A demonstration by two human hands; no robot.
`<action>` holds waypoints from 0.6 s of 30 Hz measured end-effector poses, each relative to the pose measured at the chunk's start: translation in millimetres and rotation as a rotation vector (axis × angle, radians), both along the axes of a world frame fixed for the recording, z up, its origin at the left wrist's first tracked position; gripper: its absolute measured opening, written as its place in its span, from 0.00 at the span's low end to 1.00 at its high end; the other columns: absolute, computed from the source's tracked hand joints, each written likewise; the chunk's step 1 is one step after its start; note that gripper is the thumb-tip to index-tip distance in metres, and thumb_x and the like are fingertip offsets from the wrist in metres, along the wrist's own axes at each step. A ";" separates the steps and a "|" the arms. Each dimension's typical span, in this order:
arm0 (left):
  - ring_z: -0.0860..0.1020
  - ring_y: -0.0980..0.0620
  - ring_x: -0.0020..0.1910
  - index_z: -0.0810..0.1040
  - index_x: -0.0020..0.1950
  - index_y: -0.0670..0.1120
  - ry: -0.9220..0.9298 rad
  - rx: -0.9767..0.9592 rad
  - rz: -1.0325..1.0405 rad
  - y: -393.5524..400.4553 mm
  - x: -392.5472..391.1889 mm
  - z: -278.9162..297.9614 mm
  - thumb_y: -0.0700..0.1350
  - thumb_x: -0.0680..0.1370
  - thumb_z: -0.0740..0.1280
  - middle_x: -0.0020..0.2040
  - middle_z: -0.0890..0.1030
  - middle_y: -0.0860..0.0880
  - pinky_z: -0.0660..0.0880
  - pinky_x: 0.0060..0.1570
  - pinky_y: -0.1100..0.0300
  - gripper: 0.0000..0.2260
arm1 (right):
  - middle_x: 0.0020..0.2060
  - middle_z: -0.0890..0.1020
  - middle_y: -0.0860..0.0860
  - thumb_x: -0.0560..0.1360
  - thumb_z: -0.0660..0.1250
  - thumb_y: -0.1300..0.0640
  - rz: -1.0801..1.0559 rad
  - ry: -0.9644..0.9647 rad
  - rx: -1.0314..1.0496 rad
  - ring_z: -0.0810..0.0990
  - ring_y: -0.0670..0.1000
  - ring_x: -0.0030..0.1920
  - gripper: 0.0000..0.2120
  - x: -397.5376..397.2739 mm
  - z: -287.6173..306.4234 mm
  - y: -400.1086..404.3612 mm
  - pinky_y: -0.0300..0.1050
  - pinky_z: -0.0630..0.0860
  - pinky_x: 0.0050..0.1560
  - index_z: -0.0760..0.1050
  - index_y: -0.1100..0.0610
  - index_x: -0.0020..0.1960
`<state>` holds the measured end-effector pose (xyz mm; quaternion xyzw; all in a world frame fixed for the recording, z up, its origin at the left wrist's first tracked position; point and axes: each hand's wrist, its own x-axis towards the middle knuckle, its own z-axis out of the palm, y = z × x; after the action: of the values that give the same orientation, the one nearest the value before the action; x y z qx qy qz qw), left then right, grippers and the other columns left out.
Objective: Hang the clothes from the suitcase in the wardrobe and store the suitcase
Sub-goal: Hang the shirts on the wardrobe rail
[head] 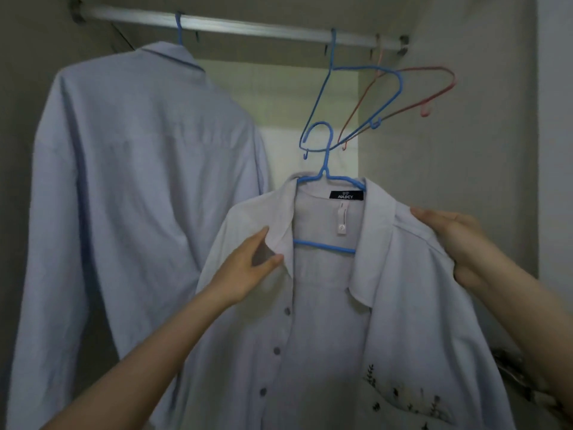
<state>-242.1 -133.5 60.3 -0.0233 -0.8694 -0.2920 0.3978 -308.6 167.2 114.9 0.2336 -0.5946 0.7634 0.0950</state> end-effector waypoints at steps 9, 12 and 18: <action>0.68 0.60 0.61 0.70 0.68 0.46 0.113 0.071 -0.083 19.6 -1.6 34.4 0.48 0.80 0.61 0.63 0.71 0.53 0.61 0.54 0.72 0.17 | 0.19 0.77 0.45 0.72 0.69 0.60 -0.227 0.213 -0.153 0.75 0.43 0.22 0.11 40.9 55.3 -12.7 0.35 0.72 0.28 0.74 0.58 0.31; 0.67 0.56 0.67 0.66 0.71 0.47 0.106 0.112 -0.078 18.3 -5.0 38.0 0.51 0.79 0.61 0.67 0.70 0.53 0.60 0.62 0.68 0.21 | 0.22 0.78 0.48 0.73 0.68 0.61 -0.251 0.266 -0.204 0.75 0.44 0.23 0.12 53.9 75.7 -26.3 0.34 0.72 0.26 0.74 0.58 0.31; 0.66 0.55 0.69 0.65 0.72 0.48 0.120 0.131 -0.107 5.5 -4.7 56.1 0.53 0.79 0.60 0.70 0.68 0.50 0.60 0.66 0.64 0.22 | 0.33 0.70 0.56 0.72 0.66 0.61 -0.308 0.367 -0.171 0.68 0.52 0.35 0.15 66.6 128.6 -66.8 0.46 0.65 0.36 0.67 0.54 0.29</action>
<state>-246.8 -127.9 116.4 -0.0611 -0.8205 -0.3674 0.4337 -242.0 100.4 243.5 0.2660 -0.5295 0.7321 0.3361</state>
